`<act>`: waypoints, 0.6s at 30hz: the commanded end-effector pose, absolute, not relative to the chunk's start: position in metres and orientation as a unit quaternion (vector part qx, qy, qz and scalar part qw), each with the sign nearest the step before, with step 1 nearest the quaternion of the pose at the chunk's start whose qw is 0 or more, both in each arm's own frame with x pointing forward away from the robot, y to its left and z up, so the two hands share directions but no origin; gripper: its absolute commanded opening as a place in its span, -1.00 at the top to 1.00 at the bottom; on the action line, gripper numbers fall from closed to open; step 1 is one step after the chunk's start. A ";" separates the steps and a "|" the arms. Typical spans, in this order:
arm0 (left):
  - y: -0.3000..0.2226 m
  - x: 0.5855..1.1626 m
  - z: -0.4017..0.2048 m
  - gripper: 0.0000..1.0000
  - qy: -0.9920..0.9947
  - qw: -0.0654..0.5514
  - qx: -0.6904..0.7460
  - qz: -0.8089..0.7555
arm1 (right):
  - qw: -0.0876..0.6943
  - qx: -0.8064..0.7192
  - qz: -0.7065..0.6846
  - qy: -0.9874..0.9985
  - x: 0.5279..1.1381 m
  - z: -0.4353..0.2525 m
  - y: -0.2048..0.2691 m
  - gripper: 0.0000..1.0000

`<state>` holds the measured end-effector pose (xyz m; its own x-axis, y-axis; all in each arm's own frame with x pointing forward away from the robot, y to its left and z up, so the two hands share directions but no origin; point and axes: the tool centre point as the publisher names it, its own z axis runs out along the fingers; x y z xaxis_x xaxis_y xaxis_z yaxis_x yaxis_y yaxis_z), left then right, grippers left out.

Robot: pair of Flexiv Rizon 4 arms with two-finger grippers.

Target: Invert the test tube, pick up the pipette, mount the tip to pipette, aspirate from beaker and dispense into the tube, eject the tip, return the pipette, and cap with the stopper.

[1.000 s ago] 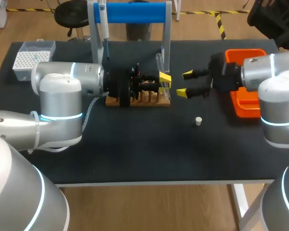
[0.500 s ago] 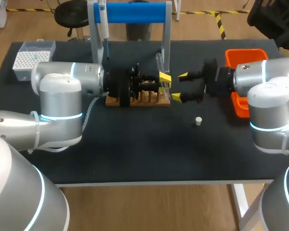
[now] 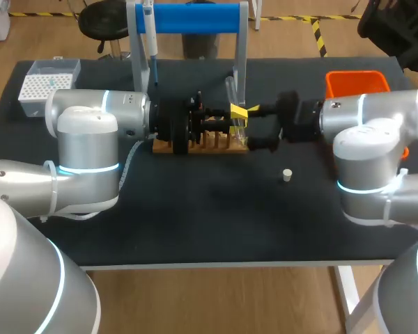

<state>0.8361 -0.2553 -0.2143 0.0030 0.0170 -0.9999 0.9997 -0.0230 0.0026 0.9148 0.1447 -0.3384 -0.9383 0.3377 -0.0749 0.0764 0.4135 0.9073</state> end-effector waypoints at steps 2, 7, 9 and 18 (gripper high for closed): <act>-0.255 0.836 -0.214 1.00 0.498 0.491 0.511 -0.500 | 0.126 0.125 0.523 0.834 0.923 -0.344 0.153 -1.00; -0.255 0.836 -0.214 1.00 0.498 0.491 0.511 -0.500 | 0.129 0.127 0.519 0.835 0.928 -0.347 0.156 -1.00; -0.255 0.836 -0.214 1.00 0.498 0.491 0.511 -0.500 | 0.129 0.128 0.518 0.836 0.930 -0.349 0.158 -1.00; -0.255 0.836 -0.214 1.00 0.498 0.491 0.511 -0.500 | 0.126 0.137 0.514 0.838 0.936 -0.356 0.162 -1.00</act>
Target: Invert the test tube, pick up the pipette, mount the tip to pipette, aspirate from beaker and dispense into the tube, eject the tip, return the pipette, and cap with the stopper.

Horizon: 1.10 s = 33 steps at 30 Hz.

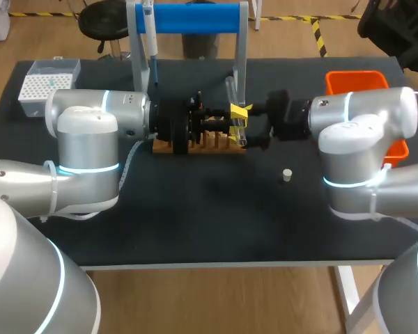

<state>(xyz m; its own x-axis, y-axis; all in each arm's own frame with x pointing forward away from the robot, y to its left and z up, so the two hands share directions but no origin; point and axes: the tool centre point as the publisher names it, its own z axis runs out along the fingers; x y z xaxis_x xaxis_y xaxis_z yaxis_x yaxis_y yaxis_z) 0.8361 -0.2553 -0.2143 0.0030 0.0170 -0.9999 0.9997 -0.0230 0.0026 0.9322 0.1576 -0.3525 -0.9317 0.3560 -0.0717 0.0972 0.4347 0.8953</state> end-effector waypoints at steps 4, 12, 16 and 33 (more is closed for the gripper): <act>-0.255 0.836 -0.214 1.00 0.498 0.491 0.511 -0.500 | 0.126 0.139 0.513 0.838 0.937 -0.357 0.163 -1.00; -0.255 0.836 -0.214 1.00 0.498 0.491 0.511 -0.500 | 0.125 0.143 0.511 0.838 0.938 -0.357 0.164 -1.00; -0.255 0.836 -0.214 1.00 0.498 0.491 0.511 -0.500 | 0.124 0.146 0.510 0.839 0.938 -0.359 0.165 -1.00; -0.255 0.836 -0.214 1.00 0.498 0.491 0.511 -0.500 | 0.130 0.150 0.513 0.835 0.940 -0.355 0.164 -1.00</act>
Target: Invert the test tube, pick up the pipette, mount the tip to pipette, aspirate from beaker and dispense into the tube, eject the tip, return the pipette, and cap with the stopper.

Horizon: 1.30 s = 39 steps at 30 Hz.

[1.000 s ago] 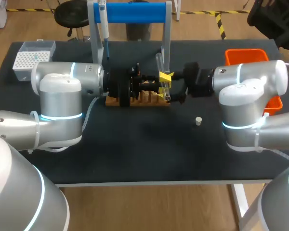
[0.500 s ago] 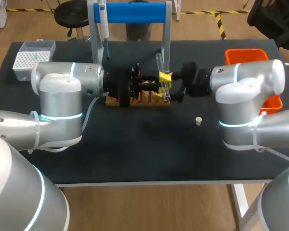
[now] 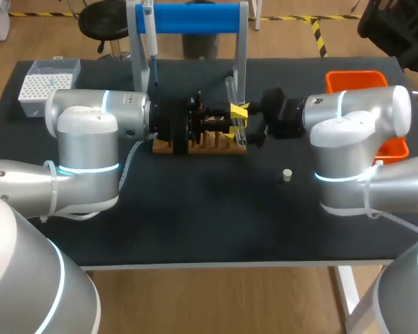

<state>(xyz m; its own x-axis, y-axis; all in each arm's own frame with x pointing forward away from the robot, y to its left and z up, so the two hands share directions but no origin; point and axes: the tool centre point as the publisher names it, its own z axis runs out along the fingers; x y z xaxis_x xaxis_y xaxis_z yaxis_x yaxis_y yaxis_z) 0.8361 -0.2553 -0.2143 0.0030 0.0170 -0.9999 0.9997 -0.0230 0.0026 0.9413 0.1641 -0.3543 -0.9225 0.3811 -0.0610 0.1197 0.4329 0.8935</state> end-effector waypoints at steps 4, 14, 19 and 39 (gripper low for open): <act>-0.255 0.836 -0.214 1.00 0.498 0.491 0.511 -0.500 | 0.130 0.150 0.513 0.835 0.940 -0.355 0.164 -1.00; -0.255 0.836 -0.214 1.00 0.498 0.491 0.511 -0.500 | 0.130 0.150 0.513 0.835 0.940 -0.355 0.164 -1.00; -0.255 0.836 -0.214 1.00 0.498 0.491 0.511 -0.500 | 0.130 0.150 0.513 0.835 0.940 -0.355 0.164 -1.00; -0.245 0.859 -0.157 1.00 0.614 0.196 0.153 -0.749 | 0.130 0.150 0.513 0.835 0.940 -0.355 0.164 -1.00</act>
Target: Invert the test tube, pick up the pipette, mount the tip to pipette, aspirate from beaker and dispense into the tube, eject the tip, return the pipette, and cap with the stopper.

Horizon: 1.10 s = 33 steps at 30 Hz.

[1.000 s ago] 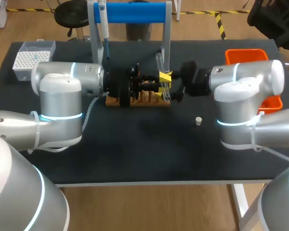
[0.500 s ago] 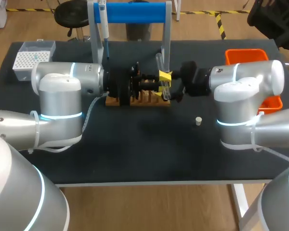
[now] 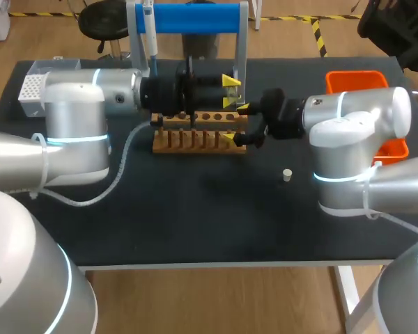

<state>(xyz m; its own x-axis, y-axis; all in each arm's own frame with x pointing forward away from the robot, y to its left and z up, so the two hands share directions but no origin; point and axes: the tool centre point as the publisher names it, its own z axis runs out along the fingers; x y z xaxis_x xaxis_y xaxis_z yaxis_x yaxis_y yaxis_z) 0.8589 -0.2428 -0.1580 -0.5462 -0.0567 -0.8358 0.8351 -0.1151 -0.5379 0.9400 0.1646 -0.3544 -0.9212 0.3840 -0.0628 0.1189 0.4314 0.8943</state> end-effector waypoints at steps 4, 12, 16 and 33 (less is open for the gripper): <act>-0.245 0.859 -0.157 1.00 0.614 0.196 0.153 -0.749 | 0.130 0.150 0.513 0.835 0.940 -0.355 0.164 -1.00; -0.245 0.859 -0.157 1.00 0.614 0.196 0.153 -0.749 | 0.130 0.150 0.513 0.835 0.940 -0.355 0.164 -1.00; -0.230 0.869 -0.149 1.00 0.625 0.156 0.115 -0.756 | 0.130 0.150 0.513 0.835 0.940 -0.355 0.164 -1.00; -0.205 0.919 -0.142 1.00 0.654 0.040 -0.046 -0.754 | 0.130 0.150 0.513 0.835 0.940 -0.355 0.164 -1.00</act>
